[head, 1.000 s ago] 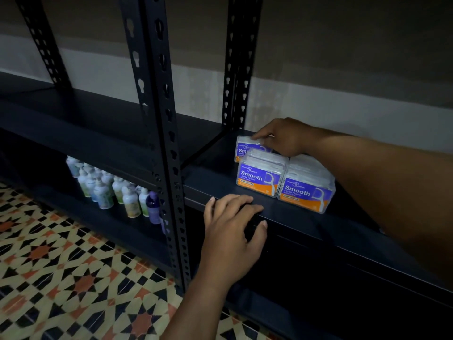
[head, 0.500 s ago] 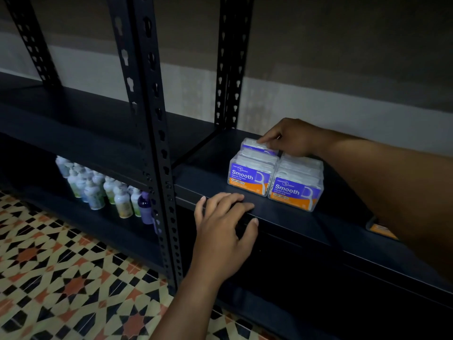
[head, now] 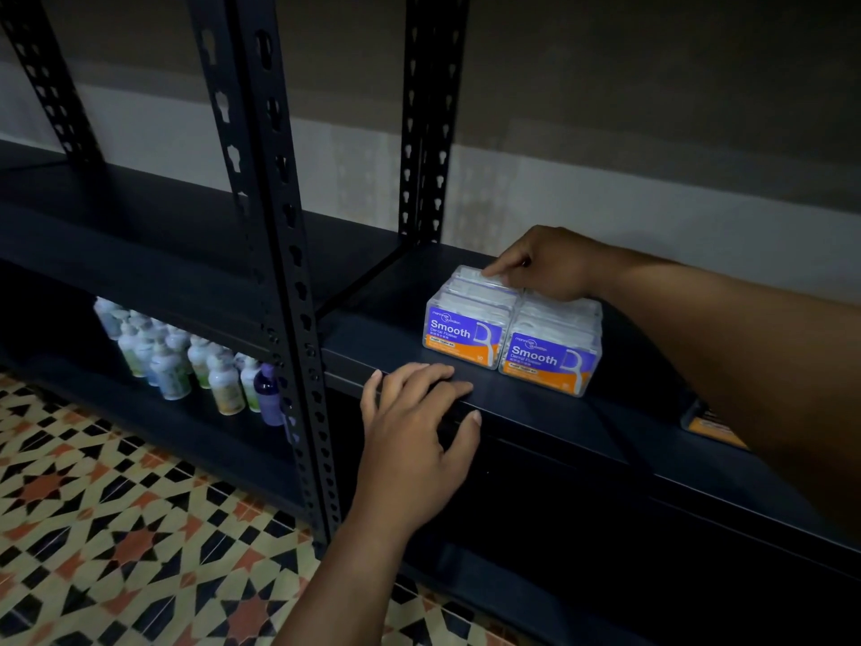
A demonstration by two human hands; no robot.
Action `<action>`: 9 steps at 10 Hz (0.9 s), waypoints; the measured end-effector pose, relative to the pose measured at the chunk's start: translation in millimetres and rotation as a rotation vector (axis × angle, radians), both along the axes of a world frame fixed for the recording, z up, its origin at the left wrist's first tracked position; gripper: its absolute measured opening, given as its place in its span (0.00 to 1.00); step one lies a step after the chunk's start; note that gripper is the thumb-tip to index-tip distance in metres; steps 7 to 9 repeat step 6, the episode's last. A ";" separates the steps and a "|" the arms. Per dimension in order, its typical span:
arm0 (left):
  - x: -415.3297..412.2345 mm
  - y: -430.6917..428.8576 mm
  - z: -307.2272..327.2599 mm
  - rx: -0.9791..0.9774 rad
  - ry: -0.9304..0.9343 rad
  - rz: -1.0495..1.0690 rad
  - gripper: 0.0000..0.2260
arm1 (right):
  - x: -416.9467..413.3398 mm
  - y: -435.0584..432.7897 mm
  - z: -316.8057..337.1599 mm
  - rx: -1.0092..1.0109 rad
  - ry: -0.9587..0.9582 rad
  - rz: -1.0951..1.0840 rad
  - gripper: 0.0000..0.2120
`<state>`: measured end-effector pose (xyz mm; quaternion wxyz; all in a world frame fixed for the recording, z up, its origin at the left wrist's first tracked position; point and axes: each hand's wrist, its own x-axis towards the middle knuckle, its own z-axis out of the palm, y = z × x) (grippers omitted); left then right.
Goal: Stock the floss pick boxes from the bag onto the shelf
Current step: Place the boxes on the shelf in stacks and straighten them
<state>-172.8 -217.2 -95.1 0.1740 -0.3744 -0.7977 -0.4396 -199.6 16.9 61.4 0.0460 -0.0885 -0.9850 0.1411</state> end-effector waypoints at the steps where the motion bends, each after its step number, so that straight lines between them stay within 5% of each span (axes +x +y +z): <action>1: 0.0 0.0 0.0 0.002 0.001 0.005 0.14 | 1.3 0.5 0.4 0.015 -0.003 0.002 0.13; 9: -2.2 0.5 -1.6 0.007 0.032 0.009 0.14 | 3.7 1.2 -3.4 -0.019 0.039 -0.002 0.12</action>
